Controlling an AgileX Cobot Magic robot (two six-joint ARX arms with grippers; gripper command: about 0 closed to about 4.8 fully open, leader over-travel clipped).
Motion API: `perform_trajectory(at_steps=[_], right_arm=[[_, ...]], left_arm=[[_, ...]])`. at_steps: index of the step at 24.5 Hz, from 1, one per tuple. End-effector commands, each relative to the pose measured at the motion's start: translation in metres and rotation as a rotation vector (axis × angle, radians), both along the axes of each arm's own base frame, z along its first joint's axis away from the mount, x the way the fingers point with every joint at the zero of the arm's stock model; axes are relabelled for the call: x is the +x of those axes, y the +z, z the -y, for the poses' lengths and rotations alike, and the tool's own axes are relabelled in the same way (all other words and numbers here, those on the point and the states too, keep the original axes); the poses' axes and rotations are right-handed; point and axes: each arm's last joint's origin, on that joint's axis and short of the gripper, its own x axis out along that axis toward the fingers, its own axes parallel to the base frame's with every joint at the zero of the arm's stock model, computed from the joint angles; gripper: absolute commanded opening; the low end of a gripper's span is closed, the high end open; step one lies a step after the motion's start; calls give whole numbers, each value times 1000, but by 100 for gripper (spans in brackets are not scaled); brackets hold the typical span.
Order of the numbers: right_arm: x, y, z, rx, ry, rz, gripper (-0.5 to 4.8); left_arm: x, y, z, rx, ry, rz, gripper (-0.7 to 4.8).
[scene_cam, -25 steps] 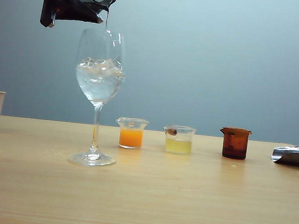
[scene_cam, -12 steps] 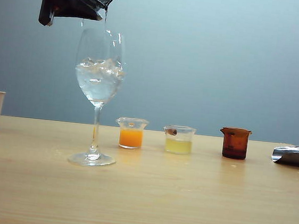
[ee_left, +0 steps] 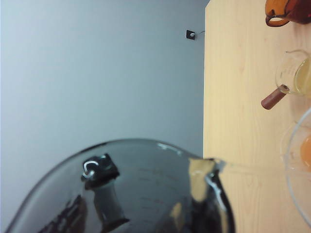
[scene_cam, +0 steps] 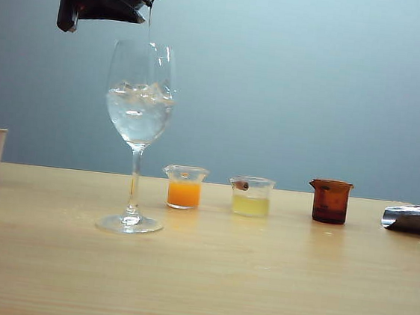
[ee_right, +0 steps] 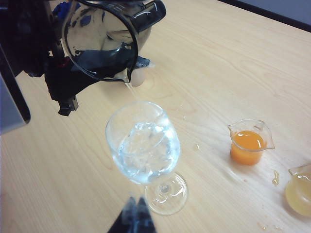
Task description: Pick up the first measuring cup from the left, pour the coconut rum inside into the goblet, and finally put the measuring cup back in its original place.
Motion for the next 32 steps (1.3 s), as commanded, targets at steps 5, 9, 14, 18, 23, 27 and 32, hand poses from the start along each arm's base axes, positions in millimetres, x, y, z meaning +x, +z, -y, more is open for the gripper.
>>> perform_trajectory(at_steps=[5,9,14,18,23,27,32], right_arm=[[0,2,0,9,7,13,-5],[0,2,0,9,7,13,-5],[0,2,0,9,7,13,-5],[0,2,0,9,7,13,-5],[0,2,0,9,7,13,-5],[0,2,0,8,7,12,-5],[-1,2,0,7,14,4,-5]], left_arm=[[-2,6,0,-14,-9,29,178],[-2,6,0,-14,-9,29,178],[-2,5,0,-12,-9,21,178],[-2,4,0,-9,-9,15,178],[-2,7,0,-17,-9,46,178],[-1,9,0,-7,-10,83,178],[-1,12,0,8,-10,132,178]])
